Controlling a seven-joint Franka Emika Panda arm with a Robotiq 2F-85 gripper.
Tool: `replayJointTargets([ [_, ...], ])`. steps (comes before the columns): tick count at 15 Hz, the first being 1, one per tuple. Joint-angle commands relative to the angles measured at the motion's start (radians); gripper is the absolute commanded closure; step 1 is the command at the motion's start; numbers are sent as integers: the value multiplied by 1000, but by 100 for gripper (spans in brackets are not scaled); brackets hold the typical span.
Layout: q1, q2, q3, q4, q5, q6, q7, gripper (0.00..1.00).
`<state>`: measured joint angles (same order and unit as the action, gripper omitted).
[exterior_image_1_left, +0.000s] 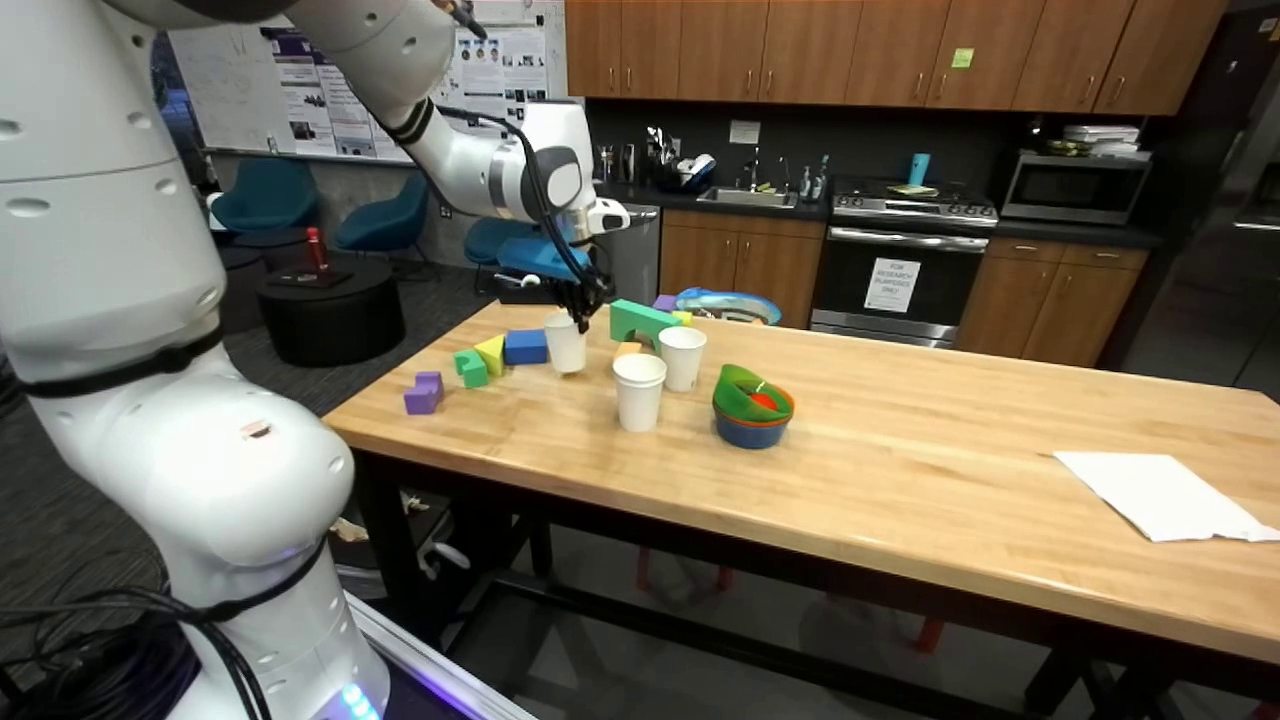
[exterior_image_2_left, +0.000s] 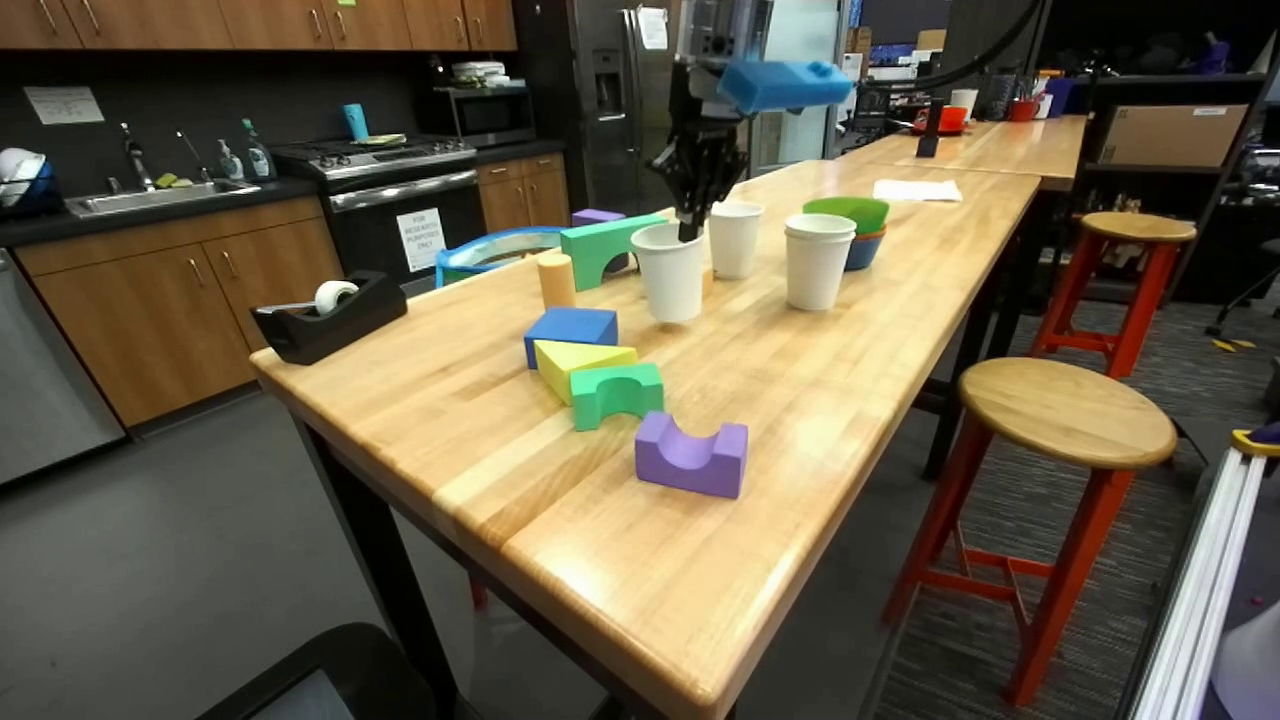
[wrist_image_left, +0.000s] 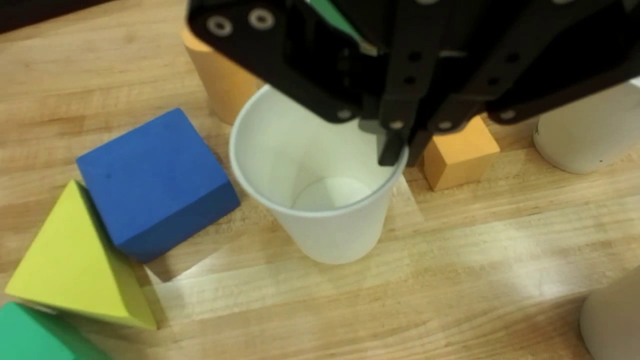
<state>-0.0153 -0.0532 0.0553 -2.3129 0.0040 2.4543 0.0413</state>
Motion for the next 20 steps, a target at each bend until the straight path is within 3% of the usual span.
replayJointTargets([
  [1,22,-172,-7,-29,-5,-122,-18,99],
  [5,21,-323,-9,-25,-29,-229,-23,99],
  [8,9,-388,-32,-18,-42,-242,-50,99],
  [20,-40,-415,-265,-49,58,-218,-258,99],
])
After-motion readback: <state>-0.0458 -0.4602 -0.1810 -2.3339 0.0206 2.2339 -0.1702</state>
